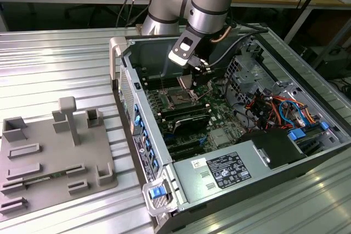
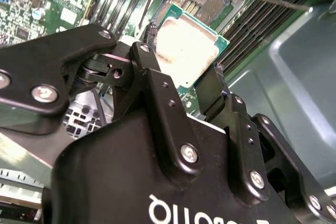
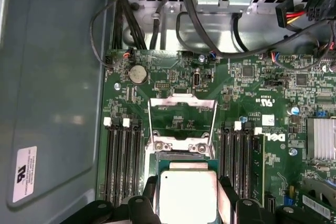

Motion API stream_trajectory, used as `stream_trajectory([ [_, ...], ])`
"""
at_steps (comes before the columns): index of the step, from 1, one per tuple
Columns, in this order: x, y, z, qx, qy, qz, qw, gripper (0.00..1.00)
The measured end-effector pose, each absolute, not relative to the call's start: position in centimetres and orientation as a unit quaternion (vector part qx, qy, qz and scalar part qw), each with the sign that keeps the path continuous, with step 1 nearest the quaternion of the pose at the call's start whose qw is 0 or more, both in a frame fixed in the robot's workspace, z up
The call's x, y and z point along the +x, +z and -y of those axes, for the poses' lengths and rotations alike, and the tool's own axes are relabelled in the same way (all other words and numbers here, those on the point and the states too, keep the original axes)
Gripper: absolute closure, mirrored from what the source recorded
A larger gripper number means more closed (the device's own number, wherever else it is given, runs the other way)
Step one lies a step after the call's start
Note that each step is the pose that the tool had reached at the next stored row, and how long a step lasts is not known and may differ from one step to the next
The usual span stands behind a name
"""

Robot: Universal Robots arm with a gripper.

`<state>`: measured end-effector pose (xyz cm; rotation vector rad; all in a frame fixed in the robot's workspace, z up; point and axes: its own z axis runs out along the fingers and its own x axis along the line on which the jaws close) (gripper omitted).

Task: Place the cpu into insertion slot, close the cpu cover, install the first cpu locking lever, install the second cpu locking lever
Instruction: 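Place the cpu into insertion slot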

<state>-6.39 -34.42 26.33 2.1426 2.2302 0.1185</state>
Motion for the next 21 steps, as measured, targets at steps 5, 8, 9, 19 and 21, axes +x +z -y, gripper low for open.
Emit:
stream_trajectory([
  [5,-6.77,25.57,34.40,0.693,0.035,-0.720,0.020,0.46],
  [8,-6.88,25.28,34.39,0.693,0.033,-0.720,0.018,0.46],
  [9,-6.90,25.24,34.39,0.693,0.032,-0.720,0.017,0.46],
  [19,-6.90,25.21,34.39,0.693,0.032,-0.720,0.017,0.46],
  [21,-6.90,25.21,34.39,0.693,0.032,-0.720,0.018,0.46],
])
